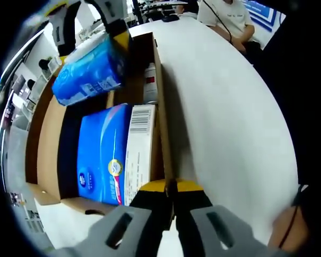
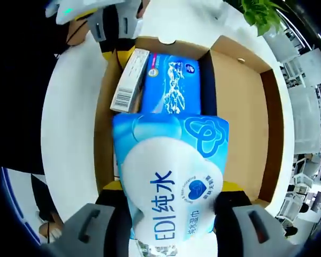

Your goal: Operate the shoe box by opening the lid, removing the specified soft item, and placing it in the target area until the item is outside and the box remains undamaged.

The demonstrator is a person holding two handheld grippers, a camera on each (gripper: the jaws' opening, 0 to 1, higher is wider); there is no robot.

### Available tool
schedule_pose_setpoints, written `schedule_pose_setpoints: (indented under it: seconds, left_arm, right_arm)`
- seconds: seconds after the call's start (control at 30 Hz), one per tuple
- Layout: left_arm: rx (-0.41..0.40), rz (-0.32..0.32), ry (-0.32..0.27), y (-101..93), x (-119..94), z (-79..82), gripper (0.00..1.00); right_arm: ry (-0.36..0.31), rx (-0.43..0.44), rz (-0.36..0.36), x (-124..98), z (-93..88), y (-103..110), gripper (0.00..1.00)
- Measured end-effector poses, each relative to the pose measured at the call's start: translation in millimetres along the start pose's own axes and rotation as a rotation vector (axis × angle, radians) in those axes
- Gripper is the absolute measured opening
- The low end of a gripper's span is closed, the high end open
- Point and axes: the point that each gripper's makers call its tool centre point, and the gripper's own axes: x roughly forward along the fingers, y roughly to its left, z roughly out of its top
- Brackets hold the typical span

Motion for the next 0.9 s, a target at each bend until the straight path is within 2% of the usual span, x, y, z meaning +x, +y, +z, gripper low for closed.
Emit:
schedule_pose_setpoints:
  seconds: [0.27,0.5,0.9]
  left_arm:
    - [-0.004,0.001,0.000,-7.5,0,1.2,0.03]
    - [-0.005,0.000,0.001,-7.6,0,1.0,0.03]
    - [-0.009,0.000,0.004,0.2,1,-0.4,0.03]
  right_arm:
    - [-0.003,-0.016,-0.026,-23,-3.9,7,0.61]
    - [0.006,0.000,-0.074,-43,-18.5,3,0.61]
    - [0.021,0.044,-0.092,-69,-48.7,8,0.61]
